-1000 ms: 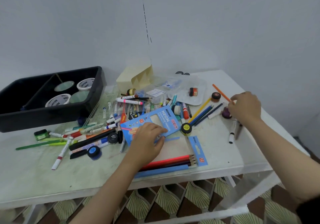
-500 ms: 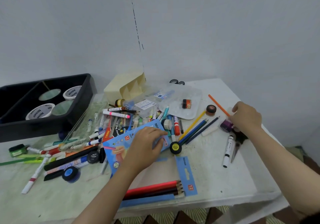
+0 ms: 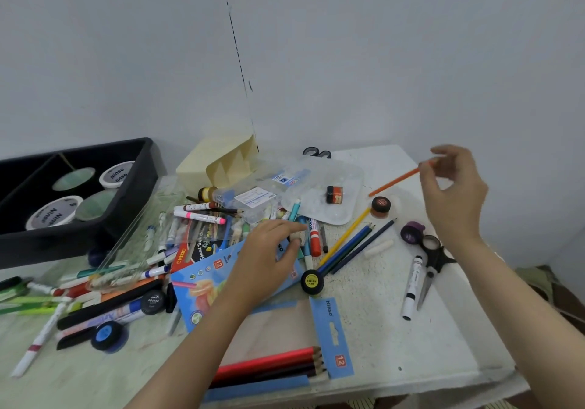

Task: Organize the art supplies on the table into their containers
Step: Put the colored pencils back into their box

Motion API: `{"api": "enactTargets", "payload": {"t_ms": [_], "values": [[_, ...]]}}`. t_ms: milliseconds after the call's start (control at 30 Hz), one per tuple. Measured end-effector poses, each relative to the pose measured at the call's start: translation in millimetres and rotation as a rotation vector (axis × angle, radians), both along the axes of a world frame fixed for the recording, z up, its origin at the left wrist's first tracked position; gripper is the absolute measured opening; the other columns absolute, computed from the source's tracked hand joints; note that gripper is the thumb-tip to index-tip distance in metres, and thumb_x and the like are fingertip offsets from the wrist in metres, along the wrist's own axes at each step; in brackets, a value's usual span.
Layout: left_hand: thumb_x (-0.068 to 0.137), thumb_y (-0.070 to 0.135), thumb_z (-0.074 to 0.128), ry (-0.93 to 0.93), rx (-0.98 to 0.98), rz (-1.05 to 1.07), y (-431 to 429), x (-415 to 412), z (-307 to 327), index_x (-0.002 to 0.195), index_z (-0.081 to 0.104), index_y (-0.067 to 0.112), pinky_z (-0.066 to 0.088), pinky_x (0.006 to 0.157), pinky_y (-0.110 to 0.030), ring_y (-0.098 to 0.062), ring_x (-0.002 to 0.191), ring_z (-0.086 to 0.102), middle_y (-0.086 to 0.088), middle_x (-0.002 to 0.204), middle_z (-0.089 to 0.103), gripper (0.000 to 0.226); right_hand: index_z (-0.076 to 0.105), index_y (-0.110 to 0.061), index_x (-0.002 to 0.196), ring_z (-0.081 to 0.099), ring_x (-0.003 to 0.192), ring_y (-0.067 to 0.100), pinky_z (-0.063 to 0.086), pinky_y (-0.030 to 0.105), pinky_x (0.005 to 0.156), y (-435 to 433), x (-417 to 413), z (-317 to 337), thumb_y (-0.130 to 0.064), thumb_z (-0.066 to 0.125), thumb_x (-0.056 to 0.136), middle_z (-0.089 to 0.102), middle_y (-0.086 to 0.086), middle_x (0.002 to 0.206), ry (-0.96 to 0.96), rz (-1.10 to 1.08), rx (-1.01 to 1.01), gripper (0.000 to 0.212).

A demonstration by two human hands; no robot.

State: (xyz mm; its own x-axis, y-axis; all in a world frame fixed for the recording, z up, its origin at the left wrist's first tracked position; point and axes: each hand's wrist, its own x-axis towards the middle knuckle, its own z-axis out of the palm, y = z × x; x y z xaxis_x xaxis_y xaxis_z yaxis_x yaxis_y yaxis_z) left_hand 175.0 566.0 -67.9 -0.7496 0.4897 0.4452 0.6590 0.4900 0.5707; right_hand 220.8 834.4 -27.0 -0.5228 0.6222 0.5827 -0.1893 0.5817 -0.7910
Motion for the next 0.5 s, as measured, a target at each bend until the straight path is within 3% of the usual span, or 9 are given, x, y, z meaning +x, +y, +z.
{"api": "enactTargets", "payload": {"t_ms": [100,167,300,400,500], "values": [[0.09,0.034,0.047,-0.087,0.058,0.007,5.6,0.6,9.3,0.118,0.059,0.031,0.027,0.089,0.0,0.009,0.107,0.047,0.023,0.11,0.057,0.031,0.05,-0.03,0.103,0.061,0.082,0.015,0.048,0.021,0.081,-18.8,3.3,26.9,-0.011,0.059,0.09,0.058,0.0,0.087,0.231,0.071,-0.062,0.024],[0.09,0.036,0.047,-0.13,0.115,-0.017,11.5,3.2,16.8,0.119,0.054,0.035,0.028,0.088,0.001,0.012,0.109,0.047,0.027,0.112,0.056,0.031,0.052,-0.029,0.102,0.064,0.082,0.018,0.051,0.027,0.08,-31.0,5.1,40.9,-0.009,0.06,0.089,0.061,0.001,0.085,0.235,0.17,-0.12,0.025],[0.091,0.033,0.049,-0.407,0.282,-0.166,24.7,13.6,33.4,0.118,0.057,0.029,0.044,0.085,-0.012,0.001,0.101,0.058,0.014,0.107,0.066,0.029,0.059,-0.017,0.1,0.068,0.072,0.017,0.054,0.023,0.07,-57.1,4.8,50.3,-0.002,0.065,0.085,0.068,0.01,0.081,-0.026,0.46,-0.248,0.022],[0.094,0.017,0.054,-0.688,0.338,-0.294,30.5,19.7,41.2,0.113,0.061,0.016,0.055,0.075,-0.029,-0.014,0.082,0.066,0.001,0.093,0.072,0.02,0.061,-0.016,0.097,0.068,0.067,0.012,0.05,0.015,0.06,-70.9,1.7,40.6,-0.005,0.066,0.085,0.07,0.009,0.078,-0.149,0.583,-0.25,0.017],[0.095,0.001,0.048,-0.815,0.322,-0.275,27.7,22.7,40.8,0.106,0.063,0.008,0.052,0.061,-0.024,-0.015,0.067,0.064,0.001,0.079,0.071,0.02,0.063,-0.015,0.099,0.068,0.072,0.011,0.05,0.014,0.067,-66.6,-7.7,24.8,-0.018,0.059,0.092,0.071,0.005,0.079,-0.277,0.557,-0.135,0.009]]}}
